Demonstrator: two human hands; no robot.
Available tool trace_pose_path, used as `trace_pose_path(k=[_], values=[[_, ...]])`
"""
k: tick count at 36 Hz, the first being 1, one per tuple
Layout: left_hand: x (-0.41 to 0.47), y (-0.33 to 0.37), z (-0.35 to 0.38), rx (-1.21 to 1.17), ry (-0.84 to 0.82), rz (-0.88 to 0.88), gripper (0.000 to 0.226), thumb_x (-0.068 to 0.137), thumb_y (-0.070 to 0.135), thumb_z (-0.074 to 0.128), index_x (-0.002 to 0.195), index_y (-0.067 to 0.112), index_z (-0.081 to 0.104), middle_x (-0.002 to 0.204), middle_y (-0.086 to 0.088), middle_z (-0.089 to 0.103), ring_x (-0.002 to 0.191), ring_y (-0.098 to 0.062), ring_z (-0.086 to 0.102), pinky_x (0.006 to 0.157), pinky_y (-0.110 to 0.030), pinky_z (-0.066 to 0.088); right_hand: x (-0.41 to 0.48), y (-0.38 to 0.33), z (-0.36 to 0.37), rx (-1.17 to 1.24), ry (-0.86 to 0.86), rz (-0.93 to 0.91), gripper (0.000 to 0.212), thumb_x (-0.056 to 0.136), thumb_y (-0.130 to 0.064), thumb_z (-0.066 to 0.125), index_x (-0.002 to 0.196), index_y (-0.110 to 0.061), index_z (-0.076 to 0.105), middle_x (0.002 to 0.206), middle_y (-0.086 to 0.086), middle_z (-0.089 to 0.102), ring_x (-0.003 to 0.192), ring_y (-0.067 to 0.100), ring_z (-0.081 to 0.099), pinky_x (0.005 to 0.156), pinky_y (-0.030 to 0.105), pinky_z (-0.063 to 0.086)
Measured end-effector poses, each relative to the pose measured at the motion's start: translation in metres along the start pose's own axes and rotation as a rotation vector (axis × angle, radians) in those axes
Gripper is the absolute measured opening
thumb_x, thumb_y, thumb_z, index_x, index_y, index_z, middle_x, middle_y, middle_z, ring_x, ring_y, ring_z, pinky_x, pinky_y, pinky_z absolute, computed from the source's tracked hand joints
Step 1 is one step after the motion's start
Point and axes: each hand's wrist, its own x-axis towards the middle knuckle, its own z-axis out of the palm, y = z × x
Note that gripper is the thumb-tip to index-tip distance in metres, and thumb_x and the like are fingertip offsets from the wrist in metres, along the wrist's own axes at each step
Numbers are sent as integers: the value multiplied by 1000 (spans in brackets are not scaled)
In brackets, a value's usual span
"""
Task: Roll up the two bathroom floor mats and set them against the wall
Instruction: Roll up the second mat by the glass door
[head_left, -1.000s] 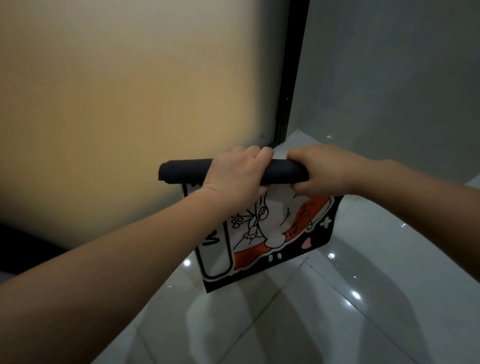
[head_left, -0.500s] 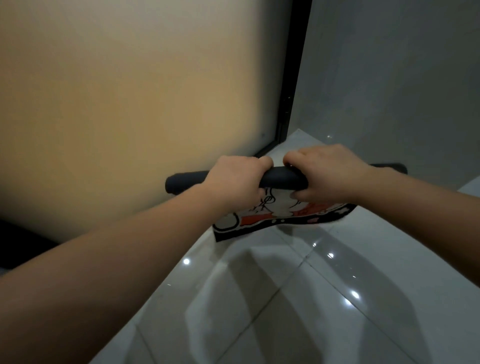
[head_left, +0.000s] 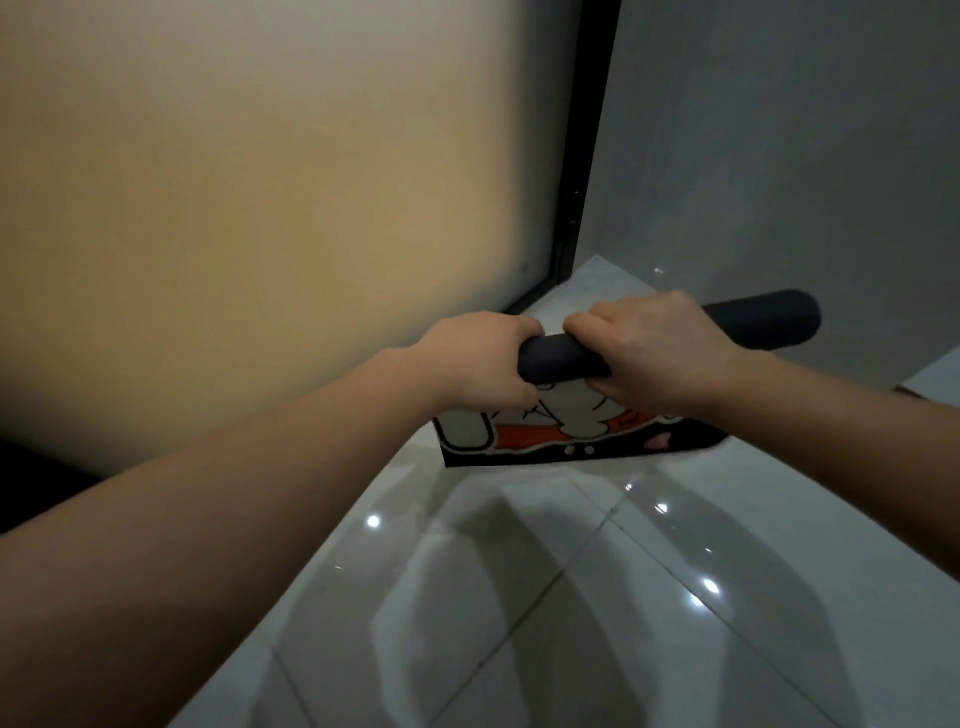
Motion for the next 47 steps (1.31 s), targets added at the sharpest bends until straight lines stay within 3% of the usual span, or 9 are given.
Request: trace_pose_path(k=[6, 11, 18, 22, 26, 33, 37, 42, 47], values=[[-4, -1, 14, 330, 305, 108, 21, 84, 25, 54, 103, 21, 47, 94, -1, 61, 84, -27, 60, 60, -34, 35, 11, -2, -12, 295, -427, 215, 41, 70, -40, 67, 105, -25, 51, 91, -5, 53, 81, 20, 55, 62, 30, 39], [-6, -3, 22, 439, 399, 147, 31, 84, 30, 56, 112, 21, 47, 103, 0, 59, 88, -25, 59, 64, -33, 32, 16, 0, -15, 461, -588, 341, 41, 71, -38, 69, 106, -26, 51, 74, -9, 52, 71, 17, 53, 58, 30, 37], [-5, -7, 8, 194, 111, 52, 57, 70, 49, 61, 121, 26, 48, 109, 0, 56, 100, -24, 55, 83, -37, 46, 1, 1, -3, 123, -275, 96, 32, 76, -37, 60, 101, -18, 55, 88, 2, 65, 79, 28, 62, 62, 37, 45], [-6, -6, -1, -20, -83, -31, 46, 73, 40, 65, 115, 30, 50, 93, 6, 60, 85, -21, 59, 71, -33, 48, -6, 0, 4, 57, -115, -7, 29, 73, -34, 60, 92, -13, 57, 76, 6, 63, 62, 30, 59, 49, 33, 38], [-7, -6, 8, 154, 75, 20, 24, 77, 34, 61, 99, 27, 53, 80, 6, 57, 79, -22, 59, 61, -31, 41, -1, -5, 4, 133, -233, 102, 34, 74, -36, 62, 102, -20, 50, 89, 0, 57, 75, 23, 56, 56, 32, 39], [-10, -14, 24, 371, 413, 132, 40, 81, 31, 60, 117, 23, 48, 107, 0, 60, 94, -25, 58, 75, -38, 43, 11, 0, -8, 538, -578, 362, 35, 70, -37, 70, 99, -28, 54, 82, -5, 61, 75, 19, 58, 65, 33, 47], [-7, -13, 21, 350, 356, 101, 47, 78, 43, 59, 118, 25, 46, 109, 1, 57, 98, -24, 56, 81, -40, 45, 10, -2, -6, 396, -470, 318, 26, 74, -33, 66, 96, -25, 56, 76, -6, 57, 77, 22, 59, 59, 31, 37], [-4, -8, 7, 114, 46, -5, 63, 72, 51, 65, 126, 28, 44, 114, 4, 60, 97, -23, 58, 76, -33, 46, -7, -1, 9, 72, -107, 66, 31, 75, -36, 61, 98, -16, 58, 83, 3, 63, 70, 28, 62, 54, 29, 31], [-5, -4, 9, 124, 50, 12, 34, 76, 50, 62, 100, 28, 52, 83, 6, 58, 82, -23, 59, 63, -30, 39, -9, -4, 11, 75, -24, 73, 34, 67, -26, 73, 95, -14, 60, 76, 5, 61, 61, 27, 59, 50, 27, 31]])
